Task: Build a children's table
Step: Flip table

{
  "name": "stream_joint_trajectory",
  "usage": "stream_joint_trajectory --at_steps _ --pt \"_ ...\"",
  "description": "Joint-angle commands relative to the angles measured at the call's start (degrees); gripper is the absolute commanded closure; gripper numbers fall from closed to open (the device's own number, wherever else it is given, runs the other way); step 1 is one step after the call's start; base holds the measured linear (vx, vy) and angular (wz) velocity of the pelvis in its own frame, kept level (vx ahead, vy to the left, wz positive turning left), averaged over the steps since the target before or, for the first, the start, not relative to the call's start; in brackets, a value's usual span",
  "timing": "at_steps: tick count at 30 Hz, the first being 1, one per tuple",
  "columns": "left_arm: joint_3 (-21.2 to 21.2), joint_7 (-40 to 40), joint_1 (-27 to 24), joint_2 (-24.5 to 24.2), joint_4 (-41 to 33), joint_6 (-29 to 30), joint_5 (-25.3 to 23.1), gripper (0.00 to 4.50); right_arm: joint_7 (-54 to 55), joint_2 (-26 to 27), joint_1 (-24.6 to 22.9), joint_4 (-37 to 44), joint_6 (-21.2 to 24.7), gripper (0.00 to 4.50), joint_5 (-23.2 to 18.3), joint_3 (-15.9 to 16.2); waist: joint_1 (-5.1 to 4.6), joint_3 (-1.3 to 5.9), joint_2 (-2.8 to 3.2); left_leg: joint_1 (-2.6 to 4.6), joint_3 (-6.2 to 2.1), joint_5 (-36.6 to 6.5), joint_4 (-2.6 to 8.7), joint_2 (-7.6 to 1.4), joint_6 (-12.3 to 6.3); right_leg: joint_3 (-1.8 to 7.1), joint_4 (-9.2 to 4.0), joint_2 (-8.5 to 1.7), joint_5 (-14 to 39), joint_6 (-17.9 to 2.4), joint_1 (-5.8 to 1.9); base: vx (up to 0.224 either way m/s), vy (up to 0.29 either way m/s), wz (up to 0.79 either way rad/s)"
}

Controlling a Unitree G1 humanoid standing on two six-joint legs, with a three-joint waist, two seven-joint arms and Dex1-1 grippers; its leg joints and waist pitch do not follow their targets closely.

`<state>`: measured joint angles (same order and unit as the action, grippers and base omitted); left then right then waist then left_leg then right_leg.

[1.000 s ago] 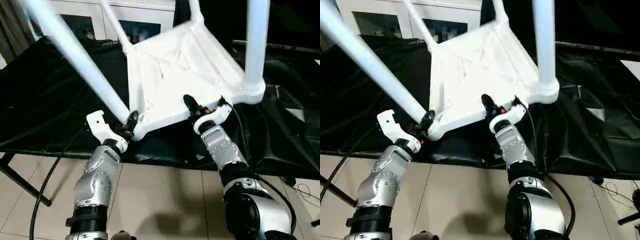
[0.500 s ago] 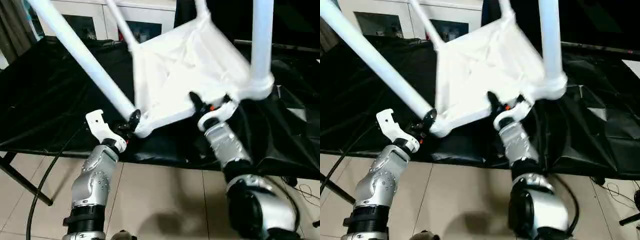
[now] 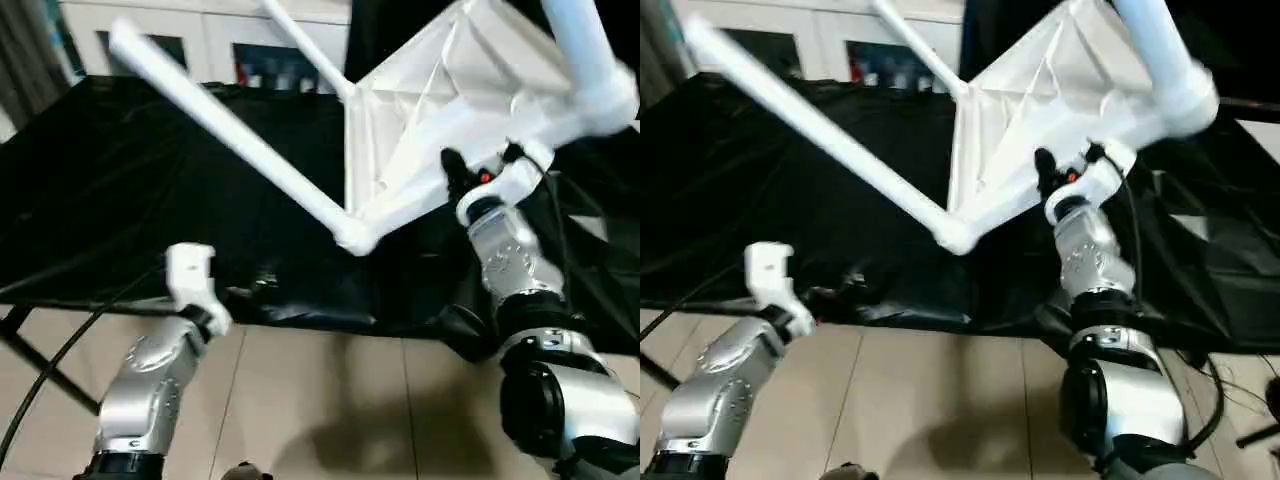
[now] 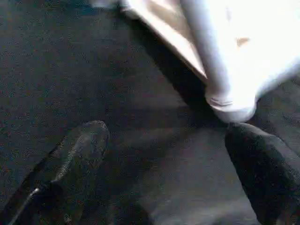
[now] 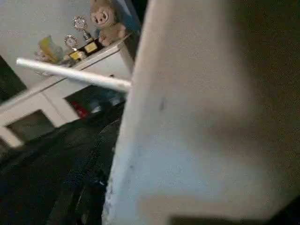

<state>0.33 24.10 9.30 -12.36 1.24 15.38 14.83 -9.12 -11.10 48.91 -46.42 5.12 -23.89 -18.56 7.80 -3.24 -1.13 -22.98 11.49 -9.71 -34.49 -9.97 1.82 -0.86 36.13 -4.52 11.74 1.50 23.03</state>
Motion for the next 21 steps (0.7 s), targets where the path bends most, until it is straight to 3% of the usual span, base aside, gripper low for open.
stream_joint_trajectory --at_steps 1,11,21 --pt "-2.00 1.59 1.52 -1.27 -3.11 -2.11 -2.71 0.00 -0.53 -2.84 -1.23 1.64 0.32 2.45 9.76 6.47 -0.37 4.00 -0.24 1.95 -1.21 -11.82 4.25 -2.68 1.75 1.30 -4.15 -2.84 6.65 -8.30 -1.66 0.000 0.000 0.00" --pt "-5.61 2.31 9.13 -6.37 -7.33 -3.11 -9.32 0.00 2.43 -5.71 0.82 4.59 4.30 2.50 14.38 11.19 -1.24 4.11 -0.30 1.99 -1.24 -12.10 4.12 -2.47 2.52 1.28 -3.85 -2.45 5.51 -8.77 -1.51 0.000 0.000 0.00" --pt "-10.96 4.43 14.23 -11.92 -8.86 -4.43 -18.22 0.00 0.78 -7.11 1.01 7.55 8.45 2.55 19.17 16.04 -0.92 4.25 0.06 2.27 -1.30 -12.59 4.07 -2.46 3.75 1.29 -3.61 -2.42 4.64 -9.17 -1.40 0.000 0.000 0.00"
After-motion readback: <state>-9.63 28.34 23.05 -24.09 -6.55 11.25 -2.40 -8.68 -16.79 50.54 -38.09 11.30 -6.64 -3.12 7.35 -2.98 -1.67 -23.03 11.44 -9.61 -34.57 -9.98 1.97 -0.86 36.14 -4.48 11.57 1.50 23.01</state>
